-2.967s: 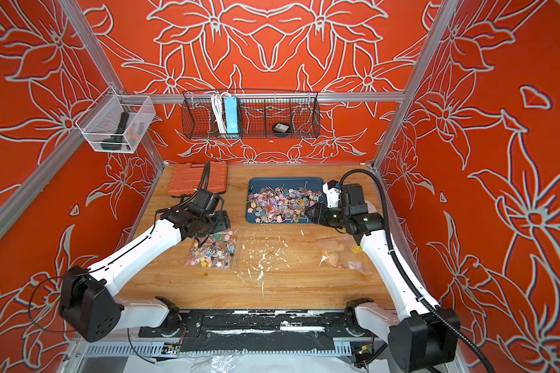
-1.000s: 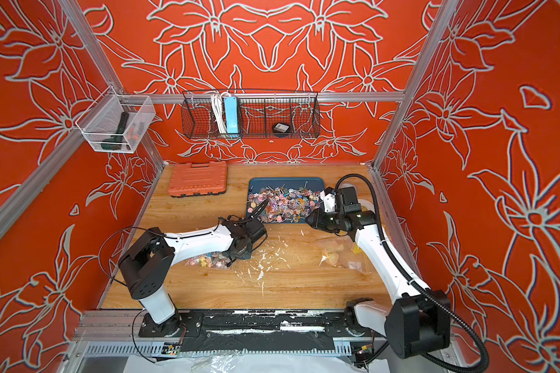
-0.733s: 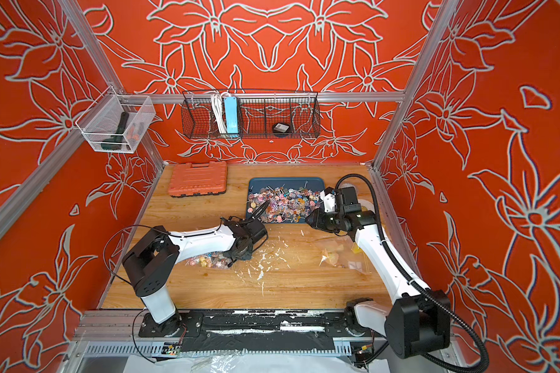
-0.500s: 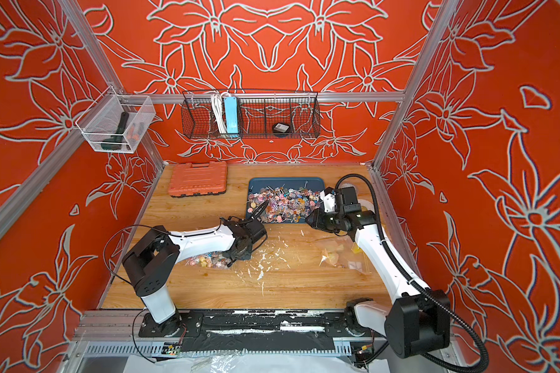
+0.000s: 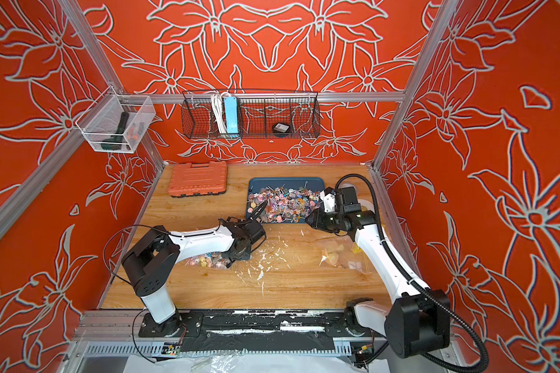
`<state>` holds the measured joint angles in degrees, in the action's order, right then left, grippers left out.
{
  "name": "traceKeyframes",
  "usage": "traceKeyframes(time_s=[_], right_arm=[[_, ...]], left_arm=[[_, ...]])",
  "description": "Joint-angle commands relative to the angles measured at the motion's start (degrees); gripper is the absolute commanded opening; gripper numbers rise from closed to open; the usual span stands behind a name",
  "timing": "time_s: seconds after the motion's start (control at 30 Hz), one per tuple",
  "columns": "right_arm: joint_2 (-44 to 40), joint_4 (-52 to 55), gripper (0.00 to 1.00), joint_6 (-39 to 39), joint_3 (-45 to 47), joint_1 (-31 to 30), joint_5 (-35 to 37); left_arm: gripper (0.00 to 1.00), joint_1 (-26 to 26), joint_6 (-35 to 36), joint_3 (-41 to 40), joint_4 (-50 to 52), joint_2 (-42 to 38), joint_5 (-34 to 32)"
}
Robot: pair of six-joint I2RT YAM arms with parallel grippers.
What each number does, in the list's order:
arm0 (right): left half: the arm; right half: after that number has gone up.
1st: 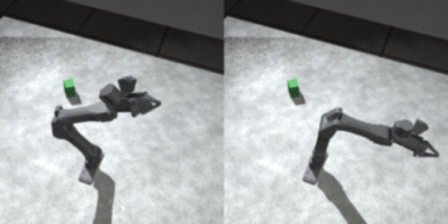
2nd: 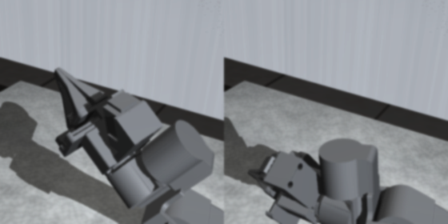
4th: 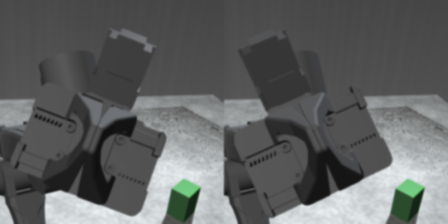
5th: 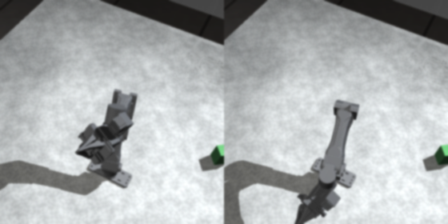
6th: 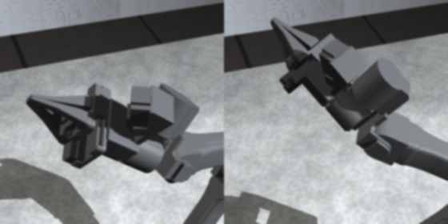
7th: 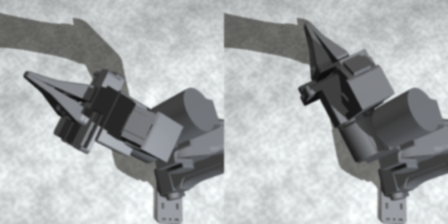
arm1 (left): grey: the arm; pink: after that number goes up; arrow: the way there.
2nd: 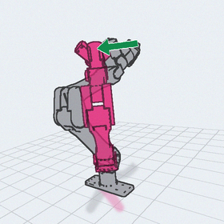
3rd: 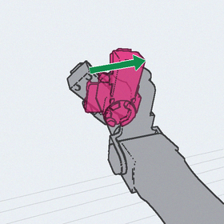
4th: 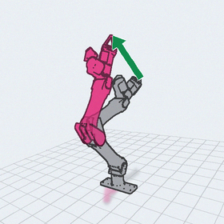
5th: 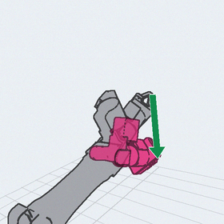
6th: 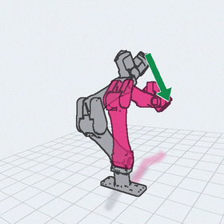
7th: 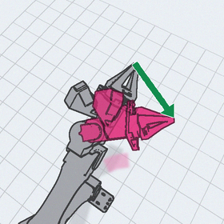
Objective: Pour candies out of the ziploc bag
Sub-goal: Move the ziploc bag to the center of the board.
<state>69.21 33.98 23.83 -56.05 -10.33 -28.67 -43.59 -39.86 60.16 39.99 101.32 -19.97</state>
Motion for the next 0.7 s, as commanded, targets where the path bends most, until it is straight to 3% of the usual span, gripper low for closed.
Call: traceKeyframes(time_s=[0.0,0.2,0.43,0.67], right_arm=[[0.4,-0.2,0.43,-1.1,0.8,-0.4,-1.9],[2.3,-2.8,0.43,0.1,1.0,-3.0,-6.1],[10.5,-11.8,0.4,4.6,1.3,-13.0,-13.0],[23.6,-25.0,0.37,10.4,-0.4,-24.2,-17.2]], left_arm=[[0.0,0.8,0.1,-0.7,0.6,-2.5,-1.3],[0.0,1.8,3.5,-1.7,-1.8,-7.7,-0.1],[0.0,5.2,8.6,-8.0,-11.2,-15.5,9.2],[0.0,6.6,10.5,-12.6,-17.1,-18.3,13.0]])
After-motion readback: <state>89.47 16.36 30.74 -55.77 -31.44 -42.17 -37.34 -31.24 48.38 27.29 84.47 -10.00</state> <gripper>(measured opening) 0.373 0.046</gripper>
